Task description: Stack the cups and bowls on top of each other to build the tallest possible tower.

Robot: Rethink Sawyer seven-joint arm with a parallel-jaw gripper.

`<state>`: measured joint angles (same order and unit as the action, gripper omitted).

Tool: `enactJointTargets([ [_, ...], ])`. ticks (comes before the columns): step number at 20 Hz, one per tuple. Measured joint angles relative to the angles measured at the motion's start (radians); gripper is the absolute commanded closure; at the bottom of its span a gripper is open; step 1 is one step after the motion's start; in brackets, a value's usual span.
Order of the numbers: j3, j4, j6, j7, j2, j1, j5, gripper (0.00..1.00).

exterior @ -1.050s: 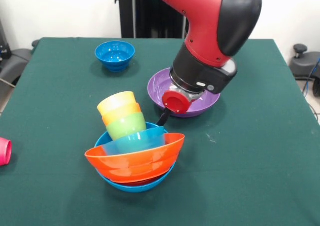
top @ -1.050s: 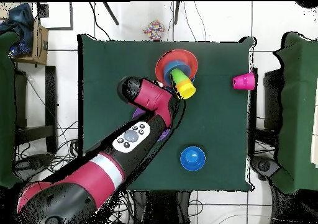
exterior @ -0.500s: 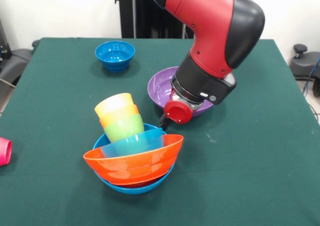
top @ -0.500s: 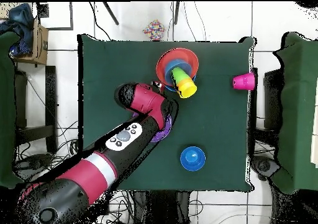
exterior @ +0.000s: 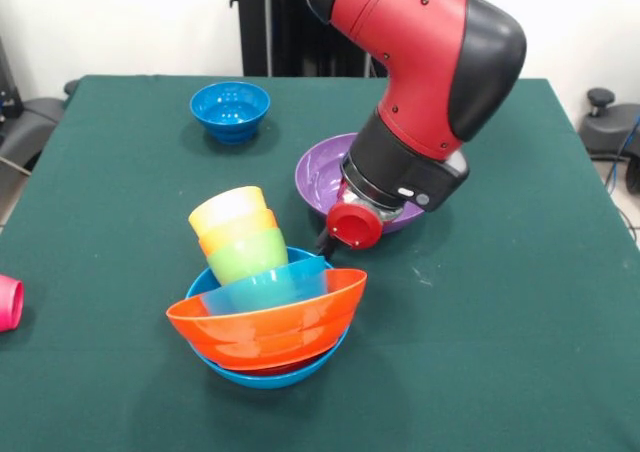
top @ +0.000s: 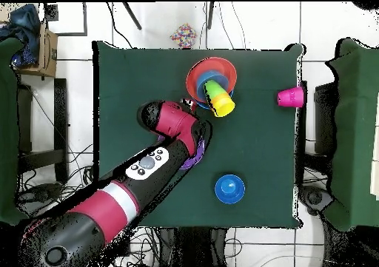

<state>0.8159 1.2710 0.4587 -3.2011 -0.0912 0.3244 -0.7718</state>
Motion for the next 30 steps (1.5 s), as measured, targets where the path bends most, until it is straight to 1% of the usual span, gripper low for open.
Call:
enactJointTargets([
  [4, 0.002, 0.015, 0.020, 0.000, 0.029, 0.006, 0.000, 0.00],
  [11, 0.006, 0.041, 0.125, 0.000, 0.143, 0.012, 0.001, 0.00],
  [18, 0.012, 0.041, 0.138, 0.000, 0.219, 0.012, 0.000, 0.00],
  [23, 0.011, 0.041, 0.110, 0.000, 0.235, 0.012, -0.004, 0.00],
  [25, 0.004, 0.042, 0.056, 0.000, 0.235, 0.011, -0.011, 0.00],
  [26, 0.002, 0.043, 0.048, 0.000, 0.235, 0.011, -0.012, 0.00],
  [28, -0.013, 0.048, -0.008, 0.000, 0.235, 0.008, -0.013, 0.00],
  [30, -0.026, 0.053, -0.043, 0.000, 0.235, 0.003, -0.012, 0.00],
])
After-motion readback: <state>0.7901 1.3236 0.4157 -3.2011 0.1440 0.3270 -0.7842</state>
